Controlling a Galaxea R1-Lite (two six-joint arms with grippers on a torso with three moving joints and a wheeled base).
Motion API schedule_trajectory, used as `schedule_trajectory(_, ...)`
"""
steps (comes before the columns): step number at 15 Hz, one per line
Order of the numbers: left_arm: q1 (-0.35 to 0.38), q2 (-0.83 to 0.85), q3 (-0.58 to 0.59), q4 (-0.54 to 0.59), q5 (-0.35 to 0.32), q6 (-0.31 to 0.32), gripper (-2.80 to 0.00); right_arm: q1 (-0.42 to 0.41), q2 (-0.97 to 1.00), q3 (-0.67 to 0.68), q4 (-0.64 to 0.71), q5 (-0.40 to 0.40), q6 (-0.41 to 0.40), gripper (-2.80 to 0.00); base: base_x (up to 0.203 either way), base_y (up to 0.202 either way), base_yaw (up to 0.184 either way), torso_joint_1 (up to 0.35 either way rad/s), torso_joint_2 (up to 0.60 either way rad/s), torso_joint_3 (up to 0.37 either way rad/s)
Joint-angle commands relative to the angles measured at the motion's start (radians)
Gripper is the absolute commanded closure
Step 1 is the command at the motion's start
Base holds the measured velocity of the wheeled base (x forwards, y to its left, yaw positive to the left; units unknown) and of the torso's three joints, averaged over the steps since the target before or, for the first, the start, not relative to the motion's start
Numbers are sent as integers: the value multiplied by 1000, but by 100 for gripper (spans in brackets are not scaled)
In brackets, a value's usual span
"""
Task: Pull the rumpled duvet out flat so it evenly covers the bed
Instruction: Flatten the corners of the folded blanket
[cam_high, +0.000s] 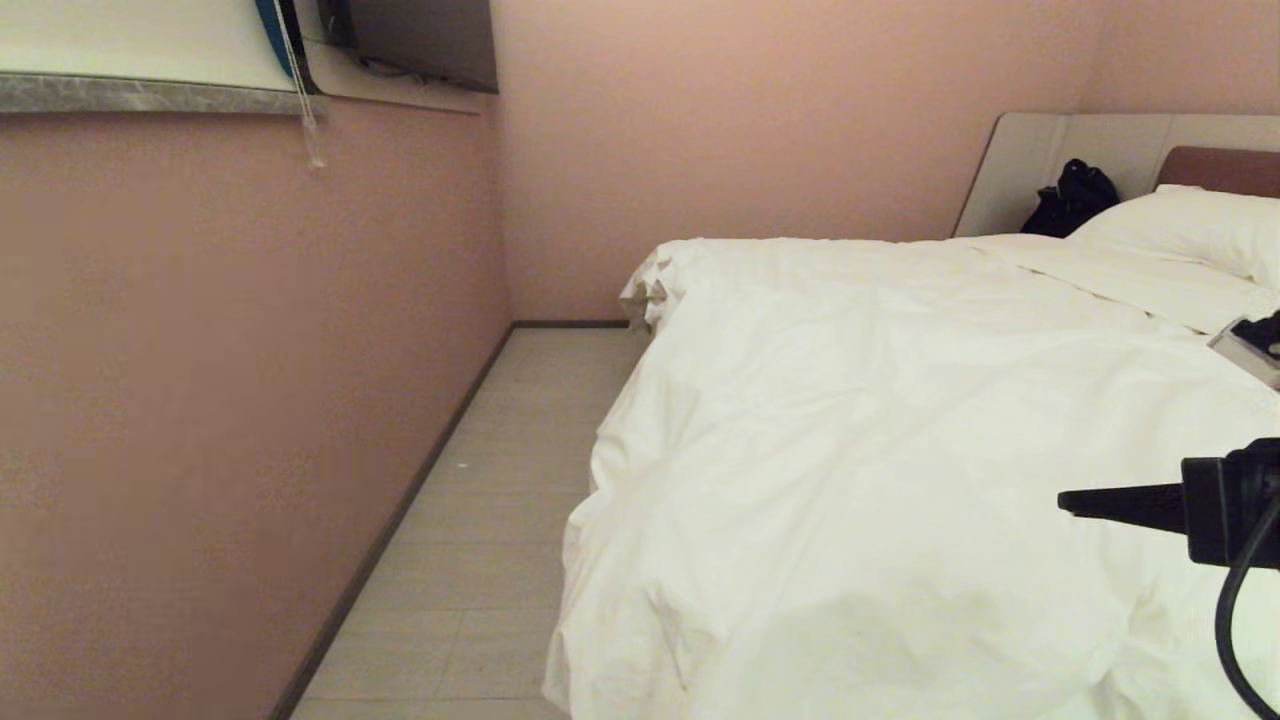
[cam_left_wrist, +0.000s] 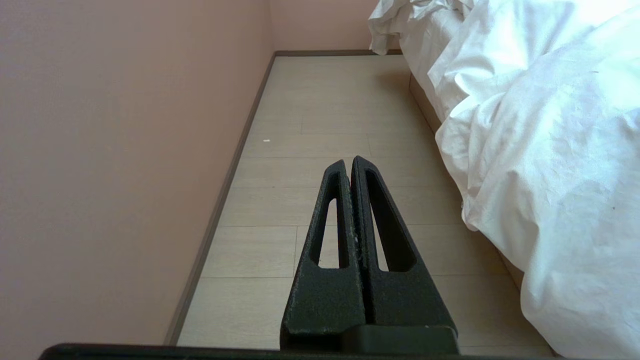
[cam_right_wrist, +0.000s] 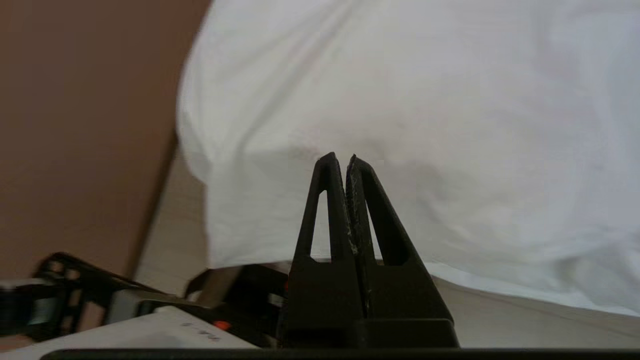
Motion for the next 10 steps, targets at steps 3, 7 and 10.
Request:
schedule_trajectory(3,0,0,0,0,0,0,0,23,12,48,-77,2,118,0,0,0,0,0,0,0)
schedule_trajectory(7,0,0,0,0,0,0,0,25,12,123,-113,2,122,0,0,0,0,0,0,0)
schedule_trajectory(10,0,0,0,0,0,0,0,51,10,158,-119,7,114,0,0,0,0,0,0,0)
